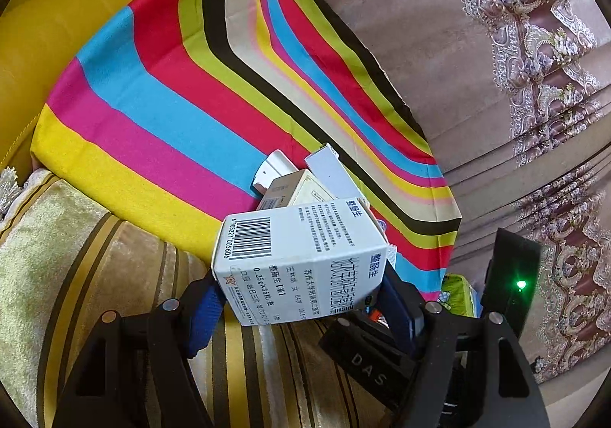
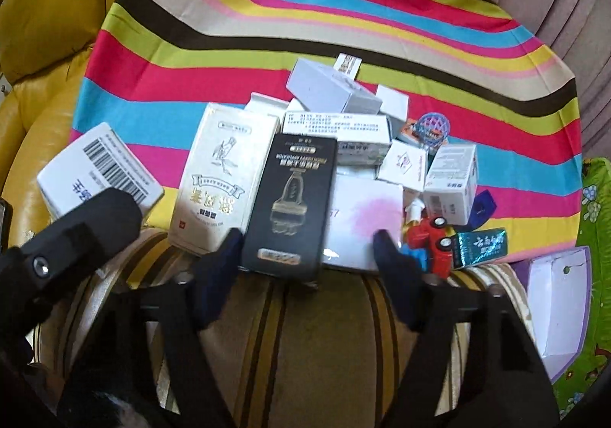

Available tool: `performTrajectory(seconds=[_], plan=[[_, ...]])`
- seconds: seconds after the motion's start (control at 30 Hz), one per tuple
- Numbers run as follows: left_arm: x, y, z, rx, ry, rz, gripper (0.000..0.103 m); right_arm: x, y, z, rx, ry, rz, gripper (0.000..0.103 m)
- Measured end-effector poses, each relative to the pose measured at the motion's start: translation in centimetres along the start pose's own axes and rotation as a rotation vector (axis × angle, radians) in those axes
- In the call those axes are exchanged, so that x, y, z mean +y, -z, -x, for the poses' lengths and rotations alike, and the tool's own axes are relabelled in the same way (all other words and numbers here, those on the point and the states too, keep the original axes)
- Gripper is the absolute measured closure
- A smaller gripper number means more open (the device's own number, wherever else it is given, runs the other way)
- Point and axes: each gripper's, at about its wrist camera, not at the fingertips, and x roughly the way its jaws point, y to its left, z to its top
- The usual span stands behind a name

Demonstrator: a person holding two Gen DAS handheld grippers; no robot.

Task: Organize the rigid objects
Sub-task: 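Grasp the black DORMI box with the right gripper while the left holds the white box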

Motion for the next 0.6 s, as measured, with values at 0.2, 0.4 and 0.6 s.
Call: performTrajectory(seconds=[0.2, 0.4, 0.6], plan=[[-0.3, 0.2, 0.1, 0.000, 0.000, -0.018, 0.029, -0.7, 0.3, 0.2, -0.006, -0.036, -0.026, 0.060], [-1.0, 0.6, 0.1, 0.000, -0.008, -0.041, 0.029, -2.5, 1.2, 1.8, -0.060, -0.054, -0.037, 0.060], [-2.8, 1.5, -0.3, 0.027, -0.007, -0.092, 0.029, -5.5, 2.5, 3.6, -0.107, -0.034, -0.071, 0.060]])
